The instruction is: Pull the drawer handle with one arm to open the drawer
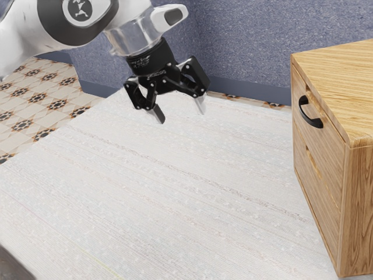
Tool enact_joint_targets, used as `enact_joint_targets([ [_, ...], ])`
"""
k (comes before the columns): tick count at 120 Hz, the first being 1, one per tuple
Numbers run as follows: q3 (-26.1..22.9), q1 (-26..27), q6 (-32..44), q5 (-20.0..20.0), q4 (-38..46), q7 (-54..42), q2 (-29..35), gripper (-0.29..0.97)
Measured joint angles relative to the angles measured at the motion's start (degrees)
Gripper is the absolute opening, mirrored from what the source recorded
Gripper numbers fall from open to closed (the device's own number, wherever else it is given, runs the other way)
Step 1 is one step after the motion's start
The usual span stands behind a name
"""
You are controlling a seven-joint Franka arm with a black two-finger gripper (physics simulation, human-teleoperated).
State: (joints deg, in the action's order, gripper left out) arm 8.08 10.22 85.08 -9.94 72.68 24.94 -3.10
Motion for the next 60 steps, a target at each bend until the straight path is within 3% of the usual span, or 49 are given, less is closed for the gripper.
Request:
enact_joint_targets([
  [25, -0.19, 5.1, 6.0, -6.01, -4.97, 6.82, -6.62, 0.68],
  [60, 0.09, 4.68, 14.93, -12.96, -5.51, 13.01, -11.4, 0.68],
])
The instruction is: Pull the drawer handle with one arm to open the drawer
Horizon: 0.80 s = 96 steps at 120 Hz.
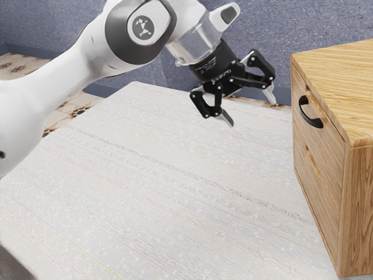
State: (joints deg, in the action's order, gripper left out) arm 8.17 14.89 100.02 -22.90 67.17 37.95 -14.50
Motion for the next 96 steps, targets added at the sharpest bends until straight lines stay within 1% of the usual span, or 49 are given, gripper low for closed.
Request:
enact_joint_targets([
  [21, -0.06, 0.35, 4.26, -2.84, 0.0, 2.4, -2.15, 0.68],
  [38, -0.16, 0.48, 6.43, -4.16, 0.1, 3.82, -3.34, 0.68],
  [66, -0.24, 0.82, 7.93, -5.3, 0.72, 5.46, -3.47, 0.68],
  [96, -0.43, 1.55, 7.94, -5.62, 2.51, 6.6, -2.61, 0.68],
])
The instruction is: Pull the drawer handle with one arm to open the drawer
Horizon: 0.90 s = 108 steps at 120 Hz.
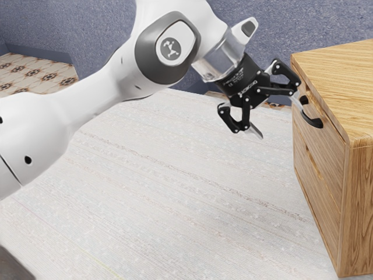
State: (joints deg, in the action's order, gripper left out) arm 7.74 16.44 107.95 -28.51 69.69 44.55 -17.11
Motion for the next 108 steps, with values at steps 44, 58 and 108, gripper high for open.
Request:
enact_joint_targets([
  [44, -0.21, 0.47, 1.35, 0.08, 1.14, 1.02, -0.36, 0.68],
  [58, 0.03, 0.28, 1.86, 0.18, 1.28, 1.23, -0.34, 0.68],
  [108, 1.13, 0.11, 2.13, 0.36, 3.75, 1.71, 1.01, 0.68],
])
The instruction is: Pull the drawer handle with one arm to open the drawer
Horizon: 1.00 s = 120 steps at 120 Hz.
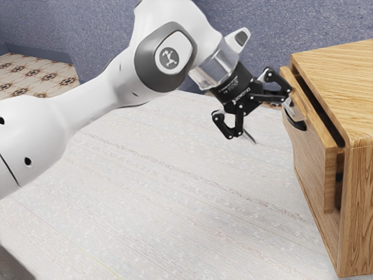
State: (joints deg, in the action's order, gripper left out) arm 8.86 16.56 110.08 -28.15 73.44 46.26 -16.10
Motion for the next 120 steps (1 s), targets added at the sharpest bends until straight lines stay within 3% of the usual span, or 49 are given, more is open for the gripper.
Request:
enact_joint_targets([
  [120, 3.88, -0.24, -2.11, 1.8, 7.62, 0.06, 6.48, 0.68],
])
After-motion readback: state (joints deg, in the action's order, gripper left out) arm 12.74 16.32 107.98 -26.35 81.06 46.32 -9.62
